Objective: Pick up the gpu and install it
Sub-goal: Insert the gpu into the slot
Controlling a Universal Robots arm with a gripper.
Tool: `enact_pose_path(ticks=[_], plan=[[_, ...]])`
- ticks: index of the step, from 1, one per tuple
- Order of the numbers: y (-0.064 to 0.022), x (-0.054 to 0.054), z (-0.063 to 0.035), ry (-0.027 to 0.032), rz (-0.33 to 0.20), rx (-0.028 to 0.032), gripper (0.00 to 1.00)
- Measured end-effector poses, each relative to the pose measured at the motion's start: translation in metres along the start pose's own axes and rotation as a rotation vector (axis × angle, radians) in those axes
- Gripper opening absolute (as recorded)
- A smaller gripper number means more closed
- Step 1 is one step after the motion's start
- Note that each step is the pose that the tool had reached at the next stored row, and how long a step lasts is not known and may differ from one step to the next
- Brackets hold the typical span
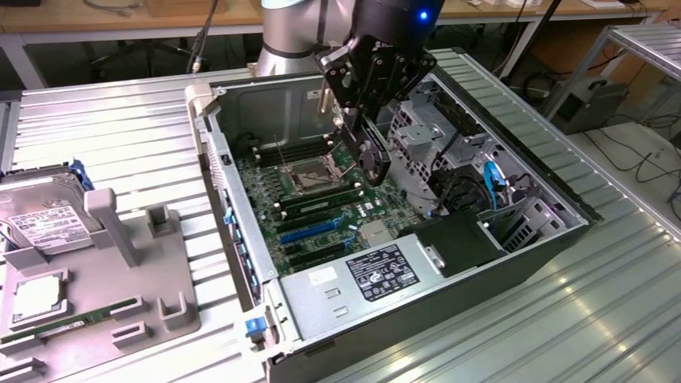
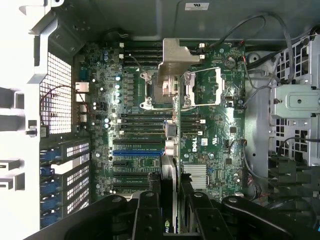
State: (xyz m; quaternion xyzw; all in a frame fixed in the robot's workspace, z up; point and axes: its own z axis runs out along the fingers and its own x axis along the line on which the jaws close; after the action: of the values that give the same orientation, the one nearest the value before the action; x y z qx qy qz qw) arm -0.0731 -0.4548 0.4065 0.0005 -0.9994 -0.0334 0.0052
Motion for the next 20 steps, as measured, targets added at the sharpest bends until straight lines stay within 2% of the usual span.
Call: enact_pose_path(ticks=[10,12,17,20], plan=[[0.0000,0.0000,0.0001,0.0001,-0.001,0.0001,0.26],[0.0000,0.0000,0.0004,0.0020,-0.058,0.0006,0.26],[-0.0002,0.0000,0.0033,0.0023,-0.203,0.0023,0.26],[-0.0003,-0.0001,0.0046,0.0033,-0.258,0.0028,0.26]])
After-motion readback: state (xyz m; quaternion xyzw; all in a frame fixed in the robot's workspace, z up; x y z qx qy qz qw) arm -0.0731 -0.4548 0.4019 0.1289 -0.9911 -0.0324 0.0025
